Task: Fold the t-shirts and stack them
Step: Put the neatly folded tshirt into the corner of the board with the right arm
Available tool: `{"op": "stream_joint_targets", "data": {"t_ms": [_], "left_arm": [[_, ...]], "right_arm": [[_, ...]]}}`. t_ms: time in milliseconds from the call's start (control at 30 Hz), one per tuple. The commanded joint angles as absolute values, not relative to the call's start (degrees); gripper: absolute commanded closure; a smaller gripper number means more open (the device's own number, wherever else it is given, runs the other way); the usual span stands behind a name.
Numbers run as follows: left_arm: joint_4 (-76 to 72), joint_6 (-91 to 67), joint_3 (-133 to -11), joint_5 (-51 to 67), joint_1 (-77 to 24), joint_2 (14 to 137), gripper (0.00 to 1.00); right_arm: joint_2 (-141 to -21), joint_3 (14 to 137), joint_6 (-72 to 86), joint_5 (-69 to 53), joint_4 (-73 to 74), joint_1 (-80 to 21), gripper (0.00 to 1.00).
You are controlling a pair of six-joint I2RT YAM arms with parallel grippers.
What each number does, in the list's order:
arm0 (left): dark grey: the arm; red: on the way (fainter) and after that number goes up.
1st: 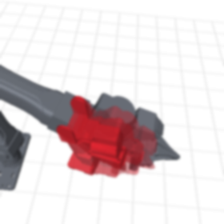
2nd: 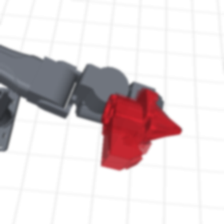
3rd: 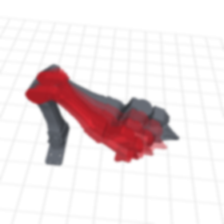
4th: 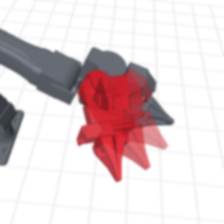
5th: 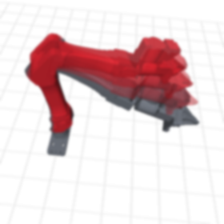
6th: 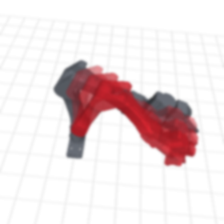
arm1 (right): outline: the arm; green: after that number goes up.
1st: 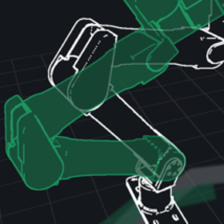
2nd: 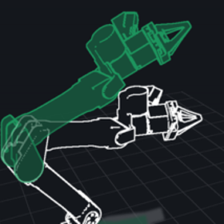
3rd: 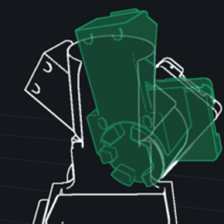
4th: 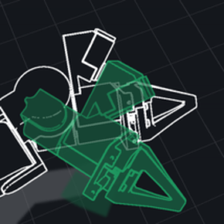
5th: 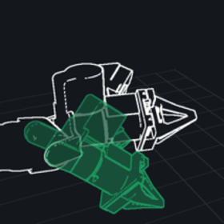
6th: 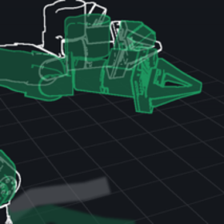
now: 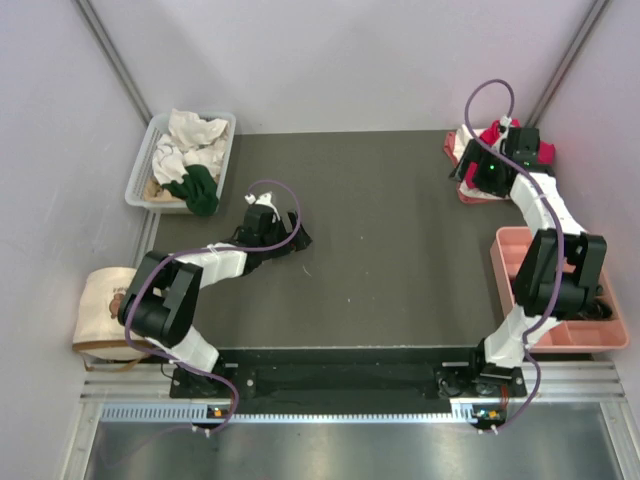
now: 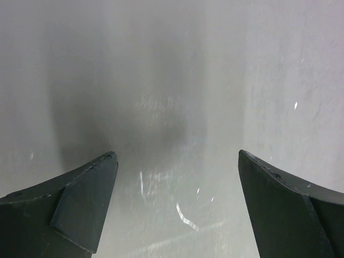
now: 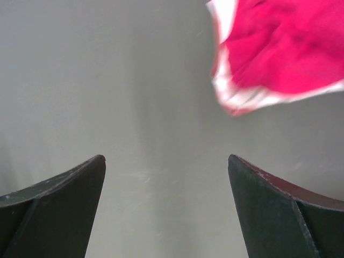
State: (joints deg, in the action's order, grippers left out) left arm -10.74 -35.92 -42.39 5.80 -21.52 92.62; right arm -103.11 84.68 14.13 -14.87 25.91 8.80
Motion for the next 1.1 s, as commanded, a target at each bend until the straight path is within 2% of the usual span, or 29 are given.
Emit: {"op": "stream_joint_targets", "data": {"t_ms": [0, 200, 533, 733, 1067], "left_arm": [[-0.4, -34.9, -39.4, 5.7, -21.6, 89.4, 0.01], [3.2, -33.6, -39.7, 1.3, -21.6, 79.6, 0.01], [7.6, -30.5, -37.5, -8.6, -21.6, 65.0, 0.01], [6.3, -31.0, -32.3, -11.9, -21.6, 57.2, 0.01], [6.6, -31.7, -24.4, -18.6, -21.6, 47.6, 0.01]], "right_arm": [[-88.9, 74.0, 17.8, -13.7, 17.5, 1.6, 0.05], [-72.5, 61.6, 20.0, 1.7, 14.1, -15.9, 0.03], [-51.4, 38.4, 25.4, 14.8, 13.9, -30.8, 0.01], [-41.6, 29.9, 28.6, 16.6, 14.2, -34.9, 0.01], [-38.8, 26.8, 30.1, 18.4, 16.4, -36.7, 0.01]]}}
